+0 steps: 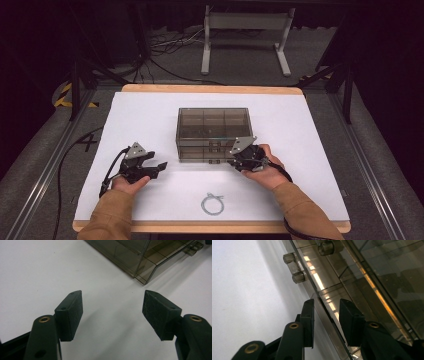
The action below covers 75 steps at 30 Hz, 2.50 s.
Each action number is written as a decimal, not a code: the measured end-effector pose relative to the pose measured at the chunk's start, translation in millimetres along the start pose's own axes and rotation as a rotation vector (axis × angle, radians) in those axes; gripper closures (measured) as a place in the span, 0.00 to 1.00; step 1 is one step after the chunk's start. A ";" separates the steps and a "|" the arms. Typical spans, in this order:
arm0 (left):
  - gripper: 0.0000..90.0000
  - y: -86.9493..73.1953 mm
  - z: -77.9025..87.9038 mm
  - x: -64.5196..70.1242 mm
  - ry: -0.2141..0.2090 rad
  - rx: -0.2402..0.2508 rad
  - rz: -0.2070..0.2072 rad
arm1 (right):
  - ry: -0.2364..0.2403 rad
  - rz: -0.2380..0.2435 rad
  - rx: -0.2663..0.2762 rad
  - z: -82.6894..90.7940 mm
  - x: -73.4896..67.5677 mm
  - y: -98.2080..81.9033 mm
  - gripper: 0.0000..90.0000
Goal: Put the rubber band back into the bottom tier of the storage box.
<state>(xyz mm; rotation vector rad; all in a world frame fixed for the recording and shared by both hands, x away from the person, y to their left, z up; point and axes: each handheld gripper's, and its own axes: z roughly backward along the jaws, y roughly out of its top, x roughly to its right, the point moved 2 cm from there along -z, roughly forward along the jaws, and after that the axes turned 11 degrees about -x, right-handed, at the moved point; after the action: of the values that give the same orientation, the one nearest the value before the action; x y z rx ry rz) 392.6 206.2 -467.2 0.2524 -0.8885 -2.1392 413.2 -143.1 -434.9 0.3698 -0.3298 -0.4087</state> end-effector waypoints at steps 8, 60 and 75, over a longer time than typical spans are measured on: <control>0.37 0.0 0.2 -0.1 -0.001 -0.003 -0.001 | 0.002 0.007 -0.022 -1.7 0.3 0.4 0.78; 0.37 0.0 0.2 0.1 0.001 -0.008 -0.002 | 0.098 0.143 -0.153 16.9 -38.1 -0.3 0.90; 0.37 0.0 0.2 0.1 0.001 -0.008 -0.002 | 0.126 0.182 -0.182 22.9 -46.9 -4.8 0.91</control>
<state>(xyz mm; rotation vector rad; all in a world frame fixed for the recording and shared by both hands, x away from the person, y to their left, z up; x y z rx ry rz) 392.4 206.2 -467.0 0.2503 -0.8789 -2.1443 362.3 -133.0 -427.7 0.1843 -0.1991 -0.2330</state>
